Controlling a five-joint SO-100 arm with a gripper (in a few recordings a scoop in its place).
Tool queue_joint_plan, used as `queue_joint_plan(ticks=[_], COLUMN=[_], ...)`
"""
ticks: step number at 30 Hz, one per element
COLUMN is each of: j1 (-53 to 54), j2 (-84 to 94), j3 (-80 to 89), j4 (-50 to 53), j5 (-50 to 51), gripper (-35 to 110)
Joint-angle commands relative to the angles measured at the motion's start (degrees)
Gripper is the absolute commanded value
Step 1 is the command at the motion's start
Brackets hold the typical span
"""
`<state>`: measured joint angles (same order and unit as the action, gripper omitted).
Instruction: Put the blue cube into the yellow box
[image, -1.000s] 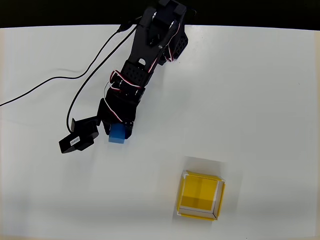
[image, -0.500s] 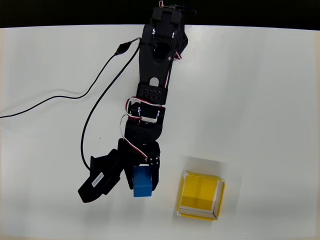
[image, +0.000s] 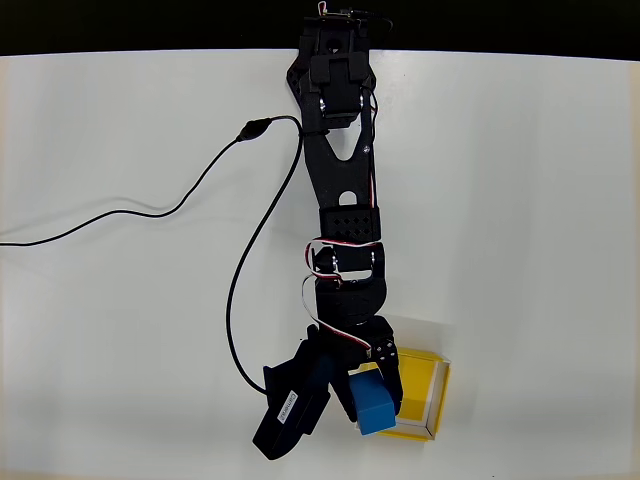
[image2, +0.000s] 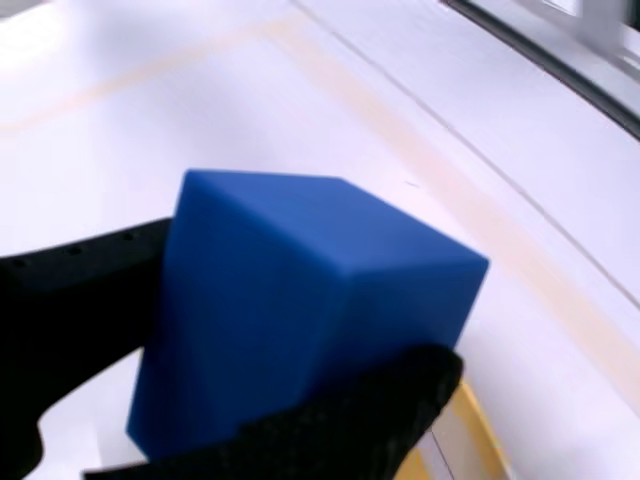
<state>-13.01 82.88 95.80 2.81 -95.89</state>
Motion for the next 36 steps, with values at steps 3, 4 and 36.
queue_joint_plan(ticks=[3,4,36], j1=[-2.9,-3.1,-4.5], j2=[-1.8,-3.1,-21.1], j3=[-10.9,-11.8,-18.6], j4=[-3.3,-3.3,-1.7], j5=[1.3,1.4,9.8], gripper=[18,18,21])
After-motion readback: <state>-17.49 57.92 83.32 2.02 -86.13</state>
